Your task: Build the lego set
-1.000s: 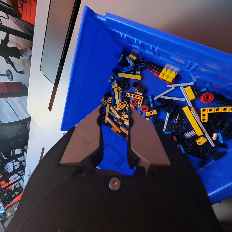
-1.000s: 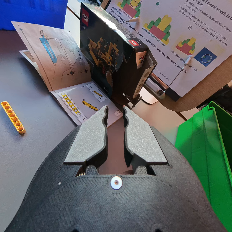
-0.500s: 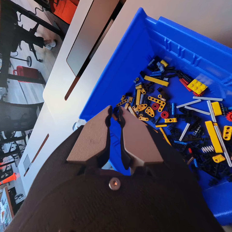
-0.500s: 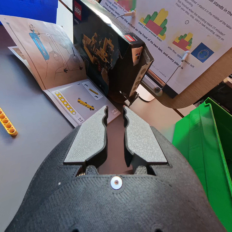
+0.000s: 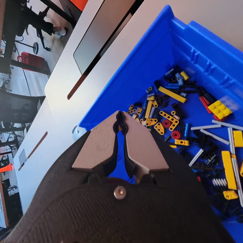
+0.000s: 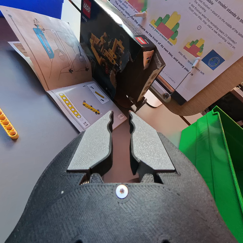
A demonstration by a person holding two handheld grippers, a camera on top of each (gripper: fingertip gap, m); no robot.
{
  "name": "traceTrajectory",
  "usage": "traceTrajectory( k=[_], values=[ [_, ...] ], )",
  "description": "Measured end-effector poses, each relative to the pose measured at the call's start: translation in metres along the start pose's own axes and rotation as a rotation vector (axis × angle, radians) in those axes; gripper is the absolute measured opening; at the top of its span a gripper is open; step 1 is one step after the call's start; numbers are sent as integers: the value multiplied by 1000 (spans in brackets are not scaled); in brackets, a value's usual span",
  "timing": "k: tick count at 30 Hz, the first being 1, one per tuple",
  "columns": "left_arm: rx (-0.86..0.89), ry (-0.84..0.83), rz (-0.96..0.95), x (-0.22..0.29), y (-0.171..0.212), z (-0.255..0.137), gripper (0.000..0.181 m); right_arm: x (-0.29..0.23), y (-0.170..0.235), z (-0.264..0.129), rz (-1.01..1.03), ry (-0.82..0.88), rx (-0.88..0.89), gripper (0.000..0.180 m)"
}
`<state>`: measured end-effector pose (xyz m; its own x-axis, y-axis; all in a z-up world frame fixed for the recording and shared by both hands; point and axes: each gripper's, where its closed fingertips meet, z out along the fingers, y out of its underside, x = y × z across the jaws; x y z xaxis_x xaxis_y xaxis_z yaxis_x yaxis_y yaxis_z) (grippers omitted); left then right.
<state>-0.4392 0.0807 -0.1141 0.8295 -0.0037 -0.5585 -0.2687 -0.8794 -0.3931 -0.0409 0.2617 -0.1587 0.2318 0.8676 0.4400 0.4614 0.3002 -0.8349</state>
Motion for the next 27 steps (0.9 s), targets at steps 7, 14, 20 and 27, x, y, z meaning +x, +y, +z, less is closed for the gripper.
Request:
traceTrajectory(
  k=[7, 14, 20, 27],
  values=[
    [-58, 155, -103, 25, -2, 36, 2, -3, -3, -6, 16, -12, 22, 19],
    [-150, 362, -51, 48, -8, 66, 14, -11, -7, -11, 34, -56, 48, 19],
    [-130, 519, -290, 66, -8, 81, 13, -16, -10, -13, 34, -81, 63, 18],
    [-138, 564, -327, 65, -9, 81, 13, -14, -10, -13, 60, -89, 65, 18]
  ],
)
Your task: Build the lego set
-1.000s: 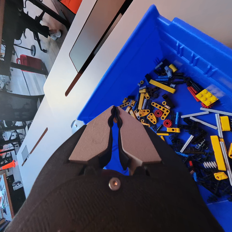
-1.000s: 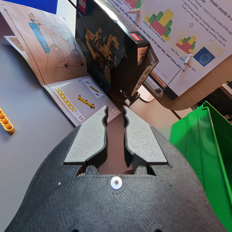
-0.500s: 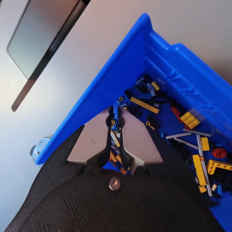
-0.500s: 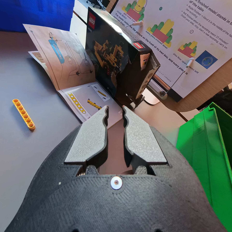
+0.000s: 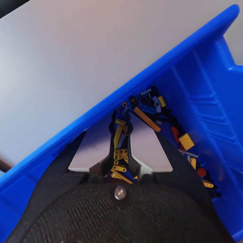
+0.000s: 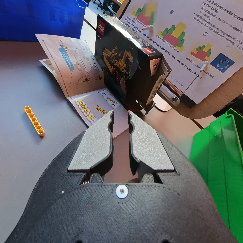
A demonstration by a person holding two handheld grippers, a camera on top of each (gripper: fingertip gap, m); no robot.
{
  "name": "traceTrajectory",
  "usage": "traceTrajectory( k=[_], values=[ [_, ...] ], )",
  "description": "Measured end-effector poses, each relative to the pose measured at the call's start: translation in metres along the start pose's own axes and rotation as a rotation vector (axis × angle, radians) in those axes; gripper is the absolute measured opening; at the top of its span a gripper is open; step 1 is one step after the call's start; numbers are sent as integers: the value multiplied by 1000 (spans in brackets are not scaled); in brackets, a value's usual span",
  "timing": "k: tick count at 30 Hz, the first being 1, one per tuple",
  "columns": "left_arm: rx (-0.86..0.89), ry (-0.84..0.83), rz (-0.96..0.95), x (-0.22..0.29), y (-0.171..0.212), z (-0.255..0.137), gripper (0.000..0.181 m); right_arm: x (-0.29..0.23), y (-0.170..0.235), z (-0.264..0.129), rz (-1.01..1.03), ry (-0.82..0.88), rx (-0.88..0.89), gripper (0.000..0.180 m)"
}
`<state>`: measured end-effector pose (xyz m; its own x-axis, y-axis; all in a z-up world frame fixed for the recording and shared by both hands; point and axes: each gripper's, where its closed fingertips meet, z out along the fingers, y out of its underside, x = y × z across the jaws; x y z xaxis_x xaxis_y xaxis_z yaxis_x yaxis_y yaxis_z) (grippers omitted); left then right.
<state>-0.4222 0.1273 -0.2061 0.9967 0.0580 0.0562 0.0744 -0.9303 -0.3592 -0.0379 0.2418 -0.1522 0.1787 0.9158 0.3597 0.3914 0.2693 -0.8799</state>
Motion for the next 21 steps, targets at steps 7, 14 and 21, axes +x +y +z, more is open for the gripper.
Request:
traceTrajectory(
  k=[7, 14, 21],
  values=[
    [3, -10, 20, 1, -1, 1, 11, 0, 0, 0, -2, 4, -2, 18],
    [12, -36, 29, -1, 2, 0, 8, 2, 1, 0, 1, 11, -4, 18],
    [-17, -94, 60, -5, 9, -5, 8, 0, 0, 0, -2, 2, -1, 17]
  ],
)
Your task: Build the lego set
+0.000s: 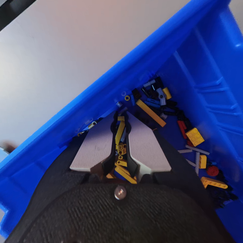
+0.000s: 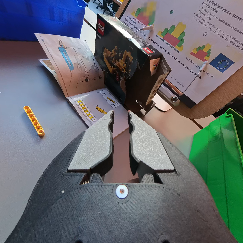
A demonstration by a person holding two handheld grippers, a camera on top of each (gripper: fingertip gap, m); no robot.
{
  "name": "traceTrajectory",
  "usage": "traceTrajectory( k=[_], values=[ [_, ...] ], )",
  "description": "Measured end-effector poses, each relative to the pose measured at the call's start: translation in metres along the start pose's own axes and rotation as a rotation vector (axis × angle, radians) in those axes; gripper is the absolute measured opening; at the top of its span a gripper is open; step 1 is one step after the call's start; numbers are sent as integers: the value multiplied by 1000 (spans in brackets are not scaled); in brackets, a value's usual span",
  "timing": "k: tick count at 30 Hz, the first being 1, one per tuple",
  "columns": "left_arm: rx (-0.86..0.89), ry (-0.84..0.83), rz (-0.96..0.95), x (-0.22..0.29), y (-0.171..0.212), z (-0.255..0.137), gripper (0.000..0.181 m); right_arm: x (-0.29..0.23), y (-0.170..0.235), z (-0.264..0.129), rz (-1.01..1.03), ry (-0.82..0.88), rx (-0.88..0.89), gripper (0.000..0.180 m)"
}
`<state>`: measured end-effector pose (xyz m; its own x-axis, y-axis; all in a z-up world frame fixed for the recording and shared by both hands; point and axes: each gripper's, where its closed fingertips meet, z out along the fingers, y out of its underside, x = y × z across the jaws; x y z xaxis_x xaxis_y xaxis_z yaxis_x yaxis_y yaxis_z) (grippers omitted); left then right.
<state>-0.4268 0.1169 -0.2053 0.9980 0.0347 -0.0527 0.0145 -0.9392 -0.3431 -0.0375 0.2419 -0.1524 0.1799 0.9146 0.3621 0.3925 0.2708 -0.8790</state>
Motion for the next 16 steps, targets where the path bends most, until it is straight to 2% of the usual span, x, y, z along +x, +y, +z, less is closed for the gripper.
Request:
traceTrajectory(
  k=[10, 13, 16],
  values=[
    [125, -115, 66, 11, -9, -53, 8, -3, -3, -1, 20, -29, 15, 17],
    [269, -24, 173, 63, -30, -94, 7, -4, -4, -1, 28, -34, 21, 17],
    [417, 122, 365, 149, -49, -145, 7, -4, -6, -1, 24, -31, 25, 17]
  ],
)
